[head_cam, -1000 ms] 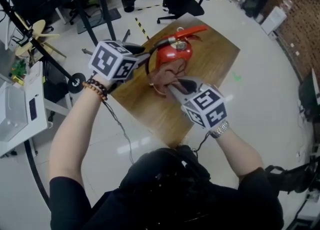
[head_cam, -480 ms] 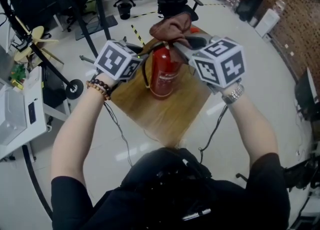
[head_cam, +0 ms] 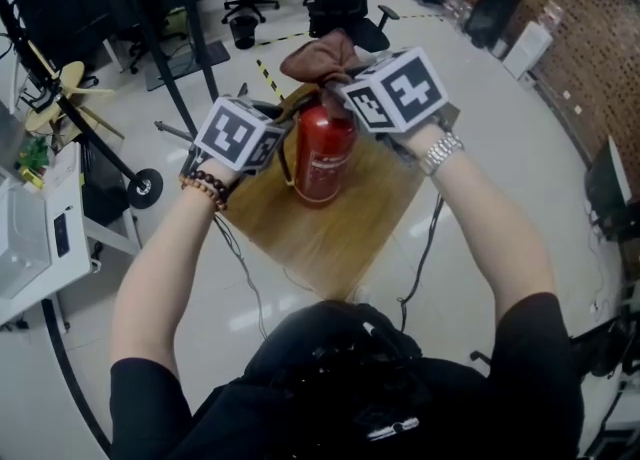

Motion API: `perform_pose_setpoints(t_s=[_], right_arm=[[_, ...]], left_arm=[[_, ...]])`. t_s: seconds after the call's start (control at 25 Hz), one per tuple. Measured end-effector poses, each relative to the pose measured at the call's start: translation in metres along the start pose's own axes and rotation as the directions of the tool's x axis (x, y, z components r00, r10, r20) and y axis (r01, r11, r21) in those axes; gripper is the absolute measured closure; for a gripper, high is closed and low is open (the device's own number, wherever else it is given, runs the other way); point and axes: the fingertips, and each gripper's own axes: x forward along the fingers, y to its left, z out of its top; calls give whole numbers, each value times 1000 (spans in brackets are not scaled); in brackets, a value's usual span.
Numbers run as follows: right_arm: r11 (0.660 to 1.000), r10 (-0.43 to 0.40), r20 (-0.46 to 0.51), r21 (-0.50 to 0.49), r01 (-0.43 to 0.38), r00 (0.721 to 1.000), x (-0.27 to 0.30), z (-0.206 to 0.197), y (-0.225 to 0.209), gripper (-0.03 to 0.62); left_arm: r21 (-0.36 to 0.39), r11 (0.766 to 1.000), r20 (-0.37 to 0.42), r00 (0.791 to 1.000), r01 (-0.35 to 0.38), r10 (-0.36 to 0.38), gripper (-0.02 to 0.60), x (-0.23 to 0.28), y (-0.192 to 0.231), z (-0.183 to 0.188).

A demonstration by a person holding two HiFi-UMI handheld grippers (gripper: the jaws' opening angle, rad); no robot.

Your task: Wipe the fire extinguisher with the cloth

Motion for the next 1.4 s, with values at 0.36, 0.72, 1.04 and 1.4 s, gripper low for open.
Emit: perform_pose_setpoints(t_s=[0.36, 0.72, 1.04, 1.4], right_arm=[[997, -21, -36, 71, 24, 999, -7, -19, -34, 508], [992, -97, -42, 81, 100, 994, -24, -32, -66, 508], [983, -158, -52, 84, 162, 986, -31, -36, -83, 508], [993, -117, 14, -2, 117, 993, -40, 3, -36, 508]], left_arm=[[15, 1000, 23, 999, 26, -26, 488, 4, -9, 14], [9, 1000, 52, 998, 19, -20, 488, 3, -11, 18], [-12, 1000, 26, 1000, -4, 4, 488, 1, -2, 0], [-55, 998, 43, 999, -3, 5, 488, -13, 2, -10]])
